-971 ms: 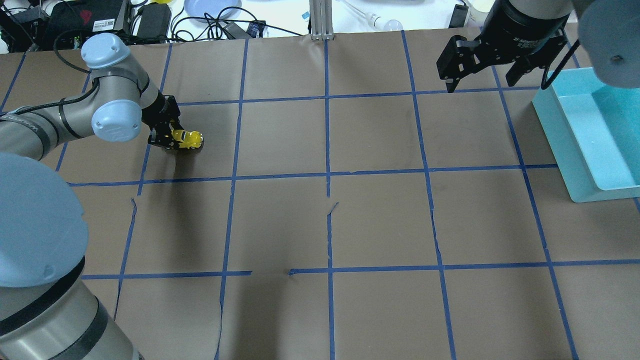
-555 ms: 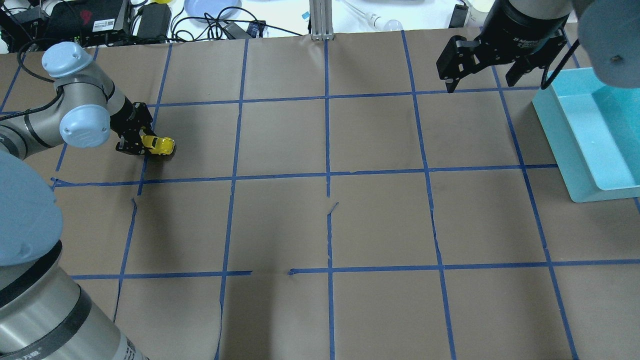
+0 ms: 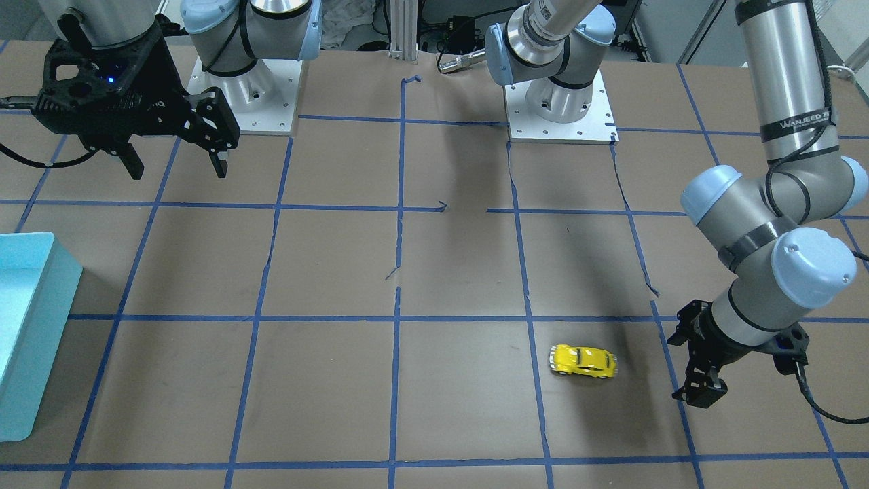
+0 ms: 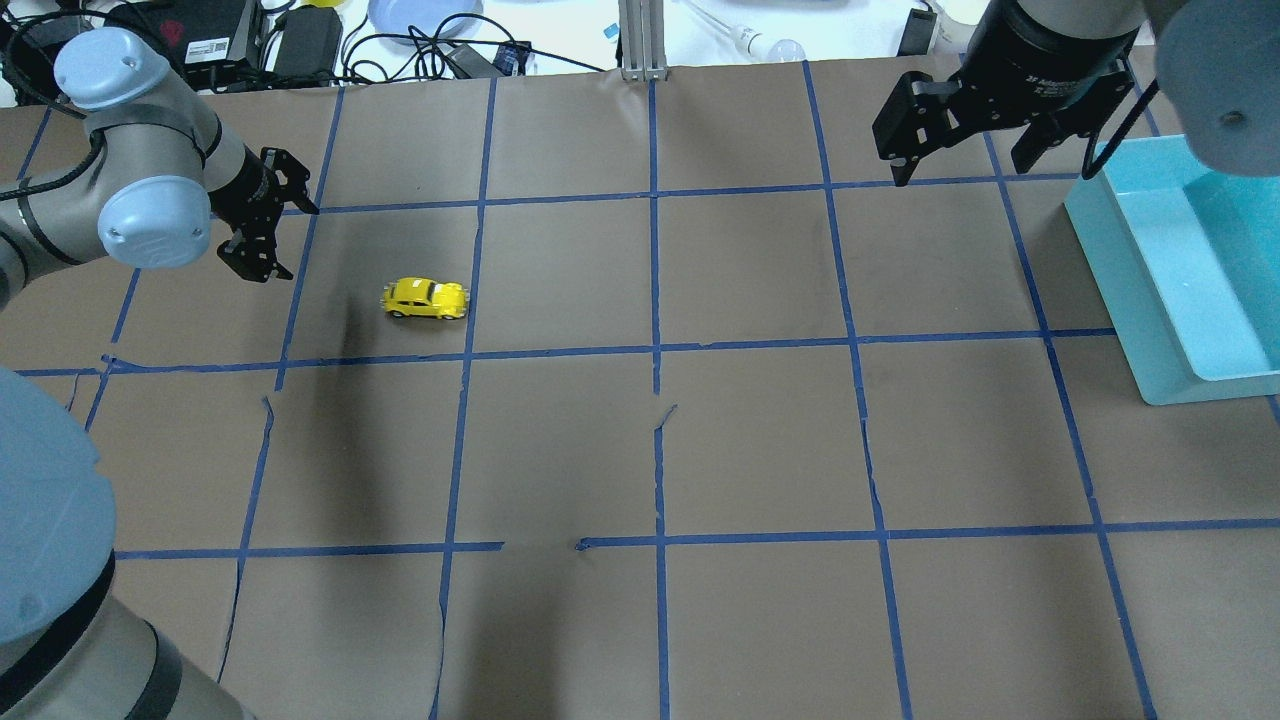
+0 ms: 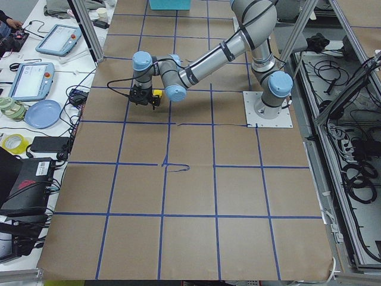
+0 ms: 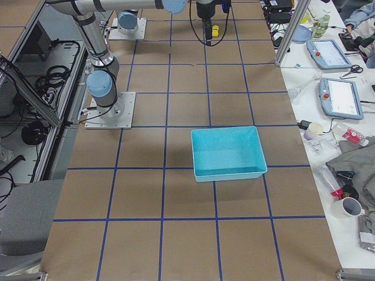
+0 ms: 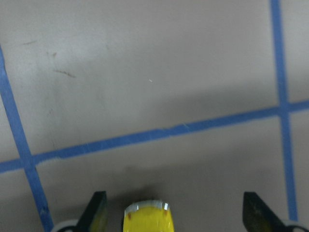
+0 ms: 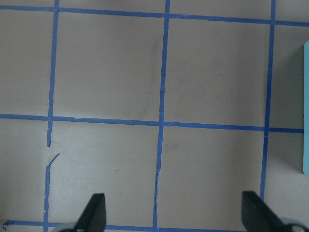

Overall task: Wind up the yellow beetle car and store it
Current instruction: 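Open the left gripper and lift it, releasing the car to roll, then move the right gripper down toward the car beside the blue bin, then grasp the yellow car with the right gripper and lift it, then carry the car over the blue bin and open the right gripper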

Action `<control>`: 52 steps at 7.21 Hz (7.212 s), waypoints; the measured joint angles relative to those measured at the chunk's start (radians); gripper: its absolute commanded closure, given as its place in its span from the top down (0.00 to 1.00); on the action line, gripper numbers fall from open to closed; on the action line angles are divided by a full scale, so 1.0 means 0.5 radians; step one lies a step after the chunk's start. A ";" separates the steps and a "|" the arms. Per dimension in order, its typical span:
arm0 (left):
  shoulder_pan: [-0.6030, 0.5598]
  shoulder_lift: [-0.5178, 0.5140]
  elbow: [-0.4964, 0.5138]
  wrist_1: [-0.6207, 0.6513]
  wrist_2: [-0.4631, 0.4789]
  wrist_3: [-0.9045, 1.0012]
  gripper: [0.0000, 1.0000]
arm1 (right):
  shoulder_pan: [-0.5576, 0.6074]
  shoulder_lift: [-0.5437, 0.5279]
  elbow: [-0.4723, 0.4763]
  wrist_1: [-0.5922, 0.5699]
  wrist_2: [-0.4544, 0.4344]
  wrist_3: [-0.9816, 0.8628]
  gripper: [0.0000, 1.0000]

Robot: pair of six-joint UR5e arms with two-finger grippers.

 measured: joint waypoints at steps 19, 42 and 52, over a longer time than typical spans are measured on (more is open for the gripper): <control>-0.546 0.811 0.305 -1.251 0.108 2.256 1.00 | -0.593 0.377 0.164 0.010 0.074 -2.729 0.97; -0.483 0.872 0.200 -1.239 0.119 2.262 1.00 | -1.140 0.972 -0.195 -0.682 -0.045 -4.552 0.00; -0.487 0.893 0.216 -1.253 0.118 2.259 1.00 | -1.288 1.069 -0.095 -0.835 -0.031 -4.647 0.80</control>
